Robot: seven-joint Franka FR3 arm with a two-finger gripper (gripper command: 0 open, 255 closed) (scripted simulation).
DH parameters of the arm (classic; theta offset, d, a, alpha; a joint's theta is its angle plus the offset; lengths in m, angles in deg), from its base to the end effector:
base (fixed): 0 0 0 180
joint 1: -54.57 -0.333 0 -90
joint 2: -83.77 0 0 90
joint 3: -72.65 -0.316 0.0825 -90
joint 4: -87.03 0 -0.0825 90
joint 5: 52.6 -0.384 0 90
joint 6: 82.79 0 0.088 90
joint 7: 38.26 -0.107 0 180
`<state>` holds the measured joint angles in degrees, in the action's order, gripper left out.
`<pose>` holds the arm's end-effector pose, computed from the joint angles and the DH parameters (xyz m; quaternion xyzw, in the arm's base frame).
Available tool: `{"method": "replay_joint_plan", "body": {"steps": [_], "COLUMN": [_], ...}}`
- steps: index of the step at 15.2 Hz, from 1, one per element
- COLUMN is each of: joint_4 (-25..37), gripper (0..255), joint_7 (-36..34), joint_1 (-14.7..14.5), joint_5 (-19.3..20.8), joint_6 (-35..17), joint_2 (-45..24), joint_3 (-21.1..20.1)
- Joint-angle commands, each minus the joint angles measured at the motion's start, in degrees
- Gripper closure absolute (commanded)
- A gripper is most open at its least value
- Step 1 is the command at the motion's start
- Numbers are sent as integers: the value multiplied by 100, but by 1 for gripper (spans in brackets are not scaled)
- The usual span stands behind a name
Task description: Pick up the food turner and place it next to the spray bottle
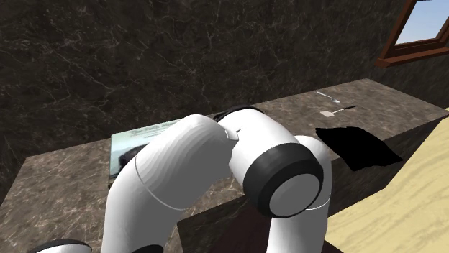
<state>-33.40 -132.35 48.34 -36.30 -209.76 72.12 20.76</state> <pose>0.3136 0.4684 0.3578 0.9725 -0.2304 0.0326 0.0075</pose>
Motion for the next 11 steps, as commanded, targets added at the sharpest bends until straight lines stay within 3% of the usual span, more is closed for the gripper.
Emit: {"method": "replay_joint_plan", "body": {"steps": [1,3,11], "joint_4": [118,274,274], "gripper": [0,0,0], "joint_7": [155,335,336], "joint_1": [76,156,151], "joint_5": [-226,-491,-492], "joint_6": [223,506,506], "joint_2": [194,435,436], "joint_3": [-88,-171,-166]}}
